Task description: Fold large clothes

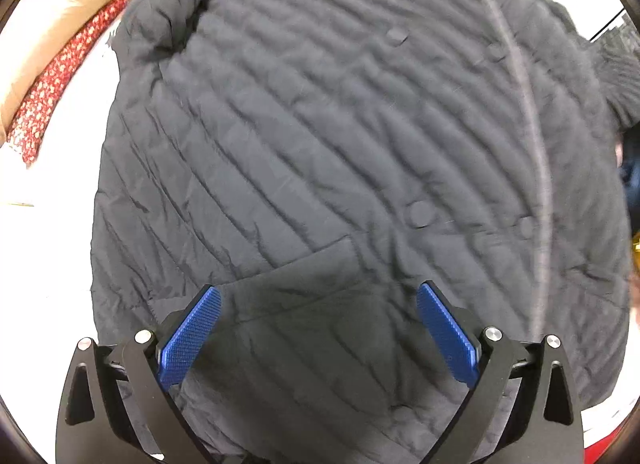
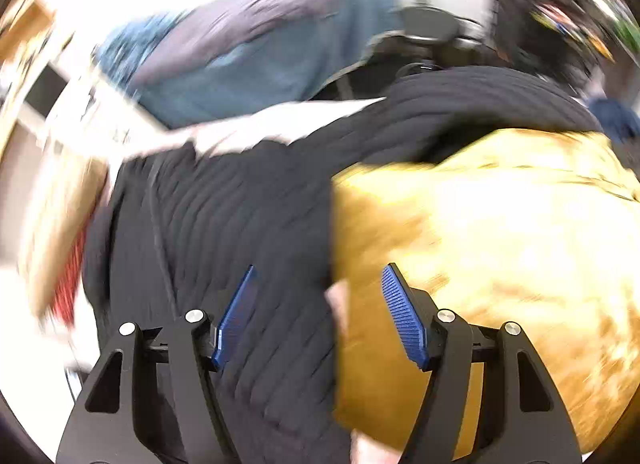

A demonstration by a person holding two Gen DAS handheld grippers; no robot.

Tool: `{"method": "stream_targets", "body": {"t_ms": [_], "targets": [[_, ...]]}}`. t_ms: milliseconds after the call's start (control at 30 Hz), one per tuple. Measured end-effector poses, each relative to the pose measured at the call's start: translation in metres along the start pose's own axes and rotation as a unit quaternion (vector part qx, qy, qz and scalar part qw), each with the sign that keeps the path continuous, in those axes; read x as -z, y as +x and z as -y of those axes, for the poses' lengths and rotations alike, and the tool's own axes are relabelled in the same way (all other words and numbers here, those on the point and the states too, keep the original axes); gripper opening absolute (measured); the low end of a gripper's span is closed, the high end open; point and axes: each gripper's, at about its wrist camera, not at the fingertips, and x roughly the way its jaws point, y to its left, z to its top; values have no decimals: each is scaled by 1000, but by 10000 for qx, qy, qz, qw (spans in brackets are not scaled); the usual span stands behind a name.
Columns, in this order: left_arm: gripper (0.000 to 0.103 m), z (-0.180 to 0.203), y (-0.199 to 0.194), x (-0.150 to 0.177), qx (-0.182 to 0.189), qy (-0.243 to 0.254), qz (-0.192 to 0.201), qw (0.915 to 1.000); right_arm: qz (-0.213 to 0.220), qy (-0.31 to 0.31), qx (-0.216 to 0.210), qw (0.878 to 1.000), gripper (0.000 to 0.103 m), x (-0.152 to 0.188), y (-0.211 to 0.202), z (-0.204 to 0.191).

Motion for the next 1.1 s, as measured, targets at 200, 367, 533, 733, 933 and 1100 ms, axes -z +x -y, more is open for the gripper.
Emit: {"method": "stream_targets", "body": {"t_ms": [200,367,533,733,933,1100], "targets": [[96,22,-31,-7,89,263,268,9993,512,1152,81,9920,65,-39,-1,76],[96,34,-47,-13,184,344,306,9988,602,1969,190,9784,65,-65,20,123],[96,38,-55,-3,23,467,391,9981,718,2759,145,9584,62,-84,41,167],[96,33,-59,4,-39,455,419,9981,702,3293,85,9416,44,-99,59,196],[96,31,-64,6,-5,396,478,9981,805,3241,177,9424,15,-102,53,192],[96,30,-64,7,63,384,521,9979,1136,2448,319,9624,10,-118,20,149]]}}
